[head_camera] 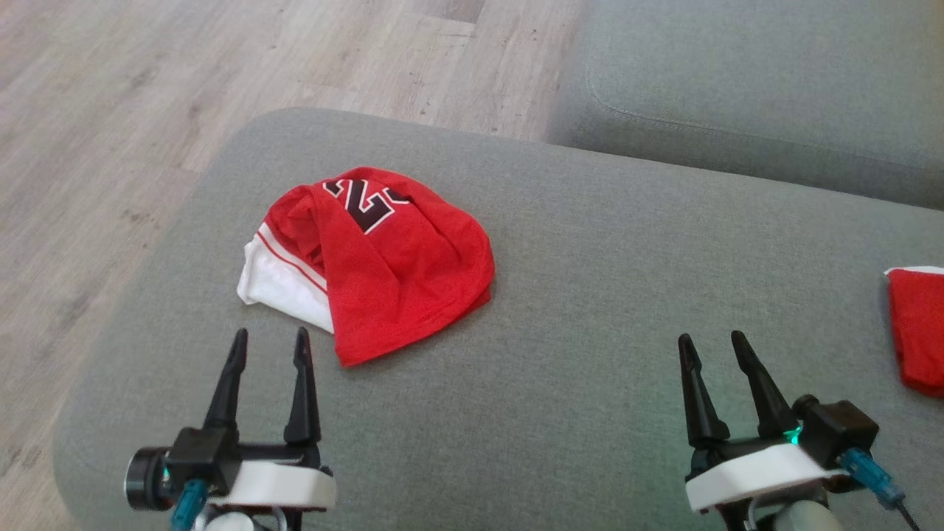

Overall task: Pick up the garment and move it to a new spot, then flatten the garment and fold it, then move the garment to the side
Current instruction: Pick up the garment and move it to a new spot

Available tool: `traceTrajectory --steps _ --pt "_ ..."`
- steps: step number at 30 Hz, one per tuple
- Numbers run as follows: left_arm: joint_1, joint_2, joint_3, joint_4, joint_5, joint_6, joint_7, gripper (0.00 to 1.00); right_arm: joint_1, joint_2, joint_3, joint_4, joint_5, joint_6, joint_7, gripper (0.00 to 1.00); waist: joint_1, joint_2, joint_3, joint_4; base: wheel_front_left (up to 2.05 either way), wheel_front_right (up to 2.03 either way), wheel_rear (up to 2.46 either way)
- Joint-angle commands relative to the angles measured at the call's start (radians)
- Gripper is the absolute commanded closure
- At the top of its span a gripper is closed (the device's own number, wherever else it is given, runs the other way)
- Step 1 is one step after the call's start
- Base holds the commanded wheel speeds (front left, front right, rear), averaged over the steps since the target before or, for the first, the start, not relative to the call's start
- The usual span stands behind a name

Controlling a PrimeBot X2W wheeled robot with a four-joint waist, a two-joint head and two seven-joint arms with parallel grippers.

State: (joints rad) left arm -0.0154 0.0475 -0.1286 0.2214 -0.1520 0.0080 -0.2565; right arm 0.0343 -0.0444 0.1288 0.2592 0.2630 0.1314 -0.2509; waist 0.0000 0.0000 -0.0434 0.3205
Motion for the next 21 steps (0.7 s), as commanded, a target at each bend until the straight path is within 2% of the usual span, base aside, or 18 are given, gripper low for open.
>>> traceTrajectory --steps 1,6,14,21 --pt "-0.049 0.004 0.028 -0.015 0.015 -0.013 -0.005 0.00 -0.039 -0.006 0.023 -0.026 0.004 -0.001 -0.011 0.00 0.0000 0.0000 0.006 -0.008 0.00 0.00 0.00" --pt "-0.092 0.018 0.003 0.057 0.027 -0.046 0.002 0.00 -0.048 -0.006 0.012 -0.030 0.001 -0.001 -0.011 0.00 0.0000 0.0000 0.029 -0.019 0.00 0.00 0.00" --pt "-0.226 0.061 -0.043 0.223 0.039 -0.086 0.192 0.00 -0.071 -0.006 0.005 -0.038 -0.013 -0.001 -0.011 0.00 0.0000 0.0000 0.092 -0.042 0.00 0.00 0.00" --pt "-0.301 0.079 -0.054 0.332 0.031 -0.096 0.277 0.00 -0.094 -0.006 0.008 -0.039 -0.022 -0.001 -0.011 0.00 0.0000 0.0000 0.141 -0.070 0.00 0.00 0.00"
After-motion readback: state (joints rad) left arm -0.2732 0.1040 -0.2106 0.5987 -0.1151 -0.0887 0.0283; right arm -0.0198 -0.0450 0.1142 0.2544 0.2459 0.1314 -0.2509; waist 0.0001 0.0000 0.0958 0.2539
